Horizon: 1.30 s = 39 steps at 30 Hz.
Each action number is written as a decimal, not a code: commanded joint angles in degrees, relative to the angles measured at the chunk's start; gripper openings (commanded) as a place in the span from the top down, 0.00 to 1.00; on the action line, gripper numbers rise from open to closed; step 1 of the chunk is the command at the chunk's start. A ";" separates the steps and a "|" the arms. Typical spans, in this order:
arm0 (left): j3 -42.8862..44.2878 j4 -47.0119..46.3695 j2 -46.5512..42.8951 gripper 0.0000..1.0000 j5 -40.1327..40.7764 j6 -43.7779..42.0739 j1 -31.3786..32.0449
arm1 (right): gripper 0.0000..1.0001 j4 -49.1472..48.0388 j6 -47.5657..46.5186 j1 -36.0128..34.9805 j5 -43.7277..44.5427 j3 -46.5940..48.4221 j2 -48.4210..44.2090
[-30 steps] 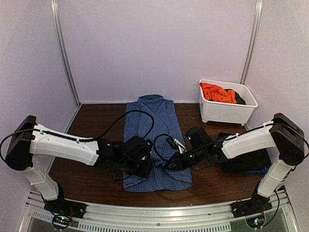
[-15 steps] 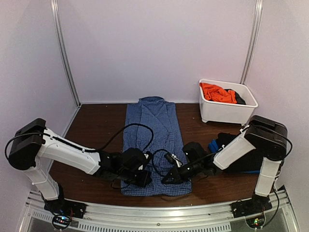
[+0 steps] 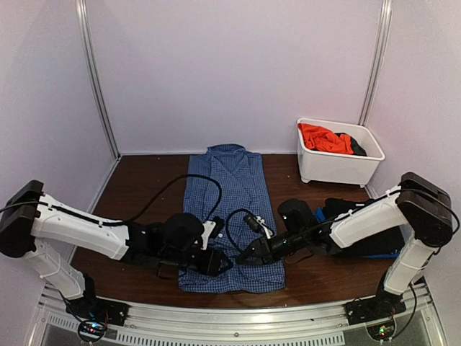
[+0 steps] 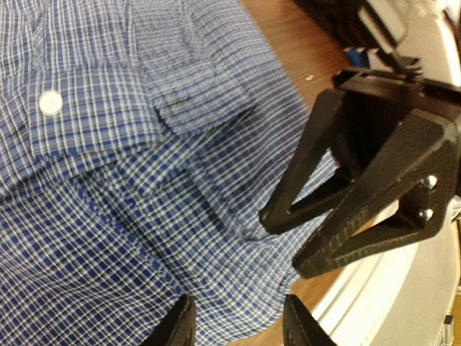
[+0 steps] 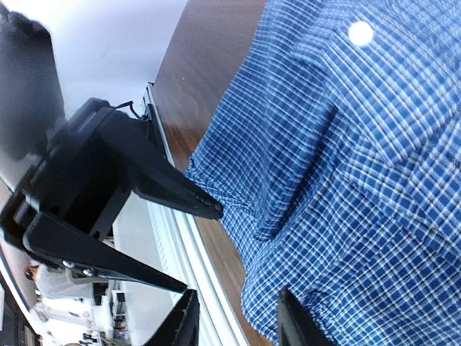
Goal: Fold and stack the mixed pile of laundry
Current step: Pick up the rectangle-folded shirt from the center of the board.
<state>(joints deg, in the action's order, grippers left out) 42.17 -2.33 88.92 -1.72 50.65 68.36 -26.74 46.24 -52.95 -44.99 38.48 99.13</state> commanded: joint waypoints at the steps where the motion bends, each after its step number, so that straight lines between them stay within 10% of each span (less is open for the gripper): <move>1: -2.42 0.88 -10.05 0.53 1.85 -1.14 -0.31 | 0.56 15.65 -9.06 -0.21 3.90 3.11 -10.54; 15: -22.70 13.23 -30.39 0.61 7.71 17.97 -2.49 | 0.61 28.51 -9.70 11.62 11.30 -14.18 -22.47; 30: -27.74 -8.04 -22.39 0.57 3.61 19.89 -2.66 | 0.65 8.86 -1.86 11.86 0.81 -18.31 -12.70; 39: -23.58 -8.03 -16.16 1.00 -1.22 15.85 -0.11 | 0.96 3.23 1.99 8.51 -0.81 -20.18 -10.83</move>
<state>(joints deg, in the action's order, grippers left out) 15.55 -9.02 70.91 0.19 69.25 66.13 -21.50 46.02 -42.22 -45.01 19.92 87.85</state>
